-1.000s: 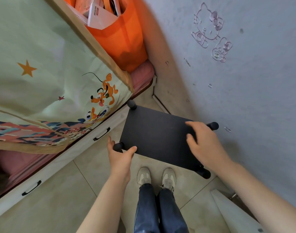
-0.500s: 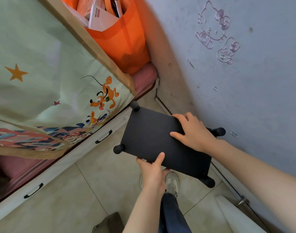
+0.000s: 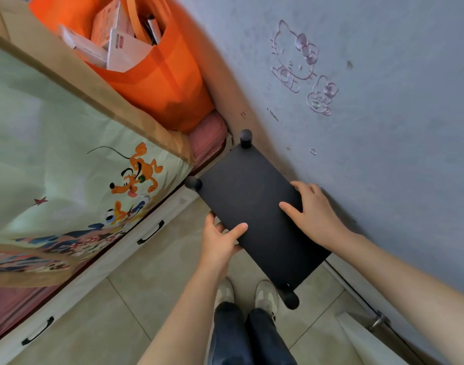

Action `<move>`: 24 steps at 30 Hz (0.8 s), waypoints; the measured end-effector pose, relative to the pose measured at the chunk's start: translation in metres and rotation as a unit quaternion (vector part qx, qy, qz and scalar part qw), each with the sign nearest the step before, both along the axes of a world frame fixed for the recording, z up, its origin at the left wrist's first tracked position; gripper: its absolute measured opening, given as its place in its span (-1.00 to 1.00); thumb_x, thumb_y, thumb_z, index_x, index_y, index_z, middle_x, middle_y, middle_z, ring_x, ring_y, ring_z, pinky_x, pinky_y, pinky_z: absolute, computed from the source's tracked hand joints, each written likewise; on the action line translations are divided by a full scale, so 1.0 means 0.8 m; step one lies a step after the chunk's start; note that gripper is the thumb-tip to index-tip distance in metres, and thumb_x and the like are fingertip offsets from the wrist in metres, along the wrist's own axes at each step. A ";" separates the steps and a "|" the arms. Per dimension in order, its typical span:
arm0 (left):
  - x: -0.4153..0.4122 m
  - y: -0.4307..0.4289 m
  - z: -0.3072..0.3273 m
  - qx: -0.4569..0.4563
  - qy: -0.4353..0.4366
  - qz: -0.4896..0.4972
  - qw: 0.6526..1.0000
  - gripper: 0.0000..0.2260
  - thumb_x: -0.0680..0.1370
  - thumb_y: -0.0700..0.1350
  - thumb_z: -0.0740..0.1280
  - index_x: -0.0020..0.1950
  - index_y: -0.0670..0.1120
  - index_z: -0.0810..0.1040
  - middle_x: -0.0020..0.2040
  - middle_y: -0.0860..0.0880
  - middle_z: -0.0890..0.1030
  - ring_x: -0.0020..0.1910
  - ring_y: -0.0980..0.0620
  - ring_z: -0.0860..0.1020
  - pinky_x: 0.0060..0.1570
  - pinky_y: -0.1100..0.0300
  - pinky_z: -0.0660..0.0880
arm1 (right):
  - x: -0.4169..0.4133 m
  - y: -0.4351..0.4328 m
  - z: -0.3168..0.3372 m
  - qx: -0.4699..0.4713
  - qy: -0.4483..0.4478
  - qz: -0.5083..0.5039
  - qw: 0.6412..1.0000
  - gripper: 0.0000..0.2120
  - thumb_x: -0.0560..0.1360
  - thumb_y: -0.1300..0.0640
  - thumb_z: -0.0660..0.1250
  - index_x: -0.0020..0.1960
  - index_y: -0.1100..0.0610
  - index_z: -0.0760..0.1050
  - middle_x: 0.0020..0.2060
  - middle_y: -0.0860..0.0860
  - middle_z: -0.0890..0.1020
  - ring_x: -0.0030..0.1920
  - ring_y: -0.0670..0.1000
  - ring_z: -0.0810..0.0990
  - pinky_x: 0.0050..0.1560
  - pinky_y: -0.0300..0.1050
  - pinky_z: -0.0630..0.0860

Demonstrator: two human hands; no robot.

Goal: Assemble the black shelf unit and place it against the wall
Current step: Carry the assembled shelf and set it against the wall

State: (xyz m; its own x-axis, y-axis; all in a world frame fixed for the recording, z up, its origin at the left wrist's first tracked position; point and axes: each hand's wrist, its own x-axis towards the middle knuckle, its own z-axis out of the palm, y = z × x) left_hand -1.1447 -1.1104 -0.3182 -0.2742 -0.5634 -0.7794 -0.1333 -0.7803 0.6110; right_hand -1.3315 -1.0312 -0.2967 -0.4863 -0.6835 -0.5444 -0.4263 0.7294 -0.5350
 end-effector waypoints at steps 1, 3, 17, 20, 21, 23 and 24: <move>-0.001 -0.004 -0.001 0.000 0.001 -0.005 1.000 -0.40 0.52 -0.35 0.44 0.44 0.01 0.31 0.25 -0.07 0.61 0.17 -0.04 0.63 -0.14 0.09 0.66 | 0.000 -0.001 0.000 0.001 0.002 -0.004 1.000 -0.45 0.60 -0.08 0.29 0.51 0.03 0.22 0.32 0.05 0.35 0.35 0.05 0.38 0.33 -0.04 0.34; 0.001 -0.009 -0.002 0.002 -0.004 -0.007 1.000 -0.44 0.53 -0.34 0.44 0.43 -0.01 0.34 0.24 -0.09 0.62 0.17 -0.05 0.63 -0.13 0.11 0.67 | 0.000 -0.003 0.001 0.009 0.004 -0.006 1.000 -0.44 0.59 -0.08 0.29 0.51 0.03 0.23 0.33 0.05 0.36 0.36 0.06 0.38 0.34 -0.03 0.35; 0.008 -0.007 -0.004 0.057 -0.004 -0.079 0.995 -0.44 0.54 -0.34 0.42 0.41 0.03 0.31 0.30 -0.07 0.55 0.25 -0.11 0.57 -0.05 -0.09 0.67 | 0.014 -0.028 0.004 0.027 -0.019 -0.140 0.990 -0.51 0.53 -0.01 0.40 0.39 0.09 0.35 0.32 0.04 0.51 0.25 0.10 0.52 0.28 0.10 0.46; 0.006 -0.022 -0.003 0.034 0.001 -0.082 0.996 -0.45 0.54 -0.32 0.43 0.44 0.00 0.31 0.29 -0.06 0.55 0.24 -0.12 0.58 -0.09 -0.05 0.68 | 0.009 -0.041 0.003 0.019 -0.014 -0.139 0.990 -0.49 0.52 -0.04 0.41 0.39 0.09 0.37 0.30 0.03 0.52 0.25 0.08 0.52 0.28 0.08 0.47; 0.005 -0.027 -0.001 0.027 0.005 -0.080 0.996 -0.46 0.54 -0.32 0.43 0.43 -0.01 0.32 0.28 -0.06 0.56 0.23 -0.11 0.59 -0.10 -0.04 0.68 | 0.007 -0.046 0.002 0.012 -0.012 -0.136 0.991 -0.48 0.51 -0.04 0.42 0.38 0.10 0.38 0.29 0.03 0.53 0.24 0.07 0.53 0.26 0.03 0.48; 0.001 -0.037 0.001 0.017 0.011 -0.075 0.997 -0.49 0.54 -0.32 0.43 0.40 -0.01 0.34 0.26 -0.04 0.57 0.21 -0.10 0.60 -0.14 0.01 0.68 | 0.003 -0.057 0.002 -0.003 -0.009 -0.134 0.991 -0.48 0.51 -0.03 0.42 0.39 0.12 0.38 0.28 0.04 0.54 0.23 0.06 0.54 0.19 -0.09 0.47; -0.001 -0.042 0.002 0.013 0.013 -0.070 0.997 -0.50 0.54 -0.33 0.42 0.39 -0.01 0.34 0.25 -0.05 0.57 0.21 -0.10 0.60 -0.14 0.01 0.67 | 0.002 -0.062 0.001 -0.007 -0.007 -0.133 0.991 -0.48 0.51 -0.02 0.42 0.40 0.13 0.38 0.27 0.04 0.54 0.23 0.06 0.54 0.17 -0.12 0.45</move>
State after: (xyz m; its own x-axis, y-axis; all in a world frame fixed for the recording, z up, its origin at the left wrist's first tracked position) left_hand -1.1453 -1.1440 -0.3162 -0.3695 -0.4974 -0.7849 -0.2272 -0.7707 0.5953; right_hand -1.3302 -1.0810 -0.2956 -0.6421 -0.5406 -0.5435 -0.2130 0.8069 -0.5510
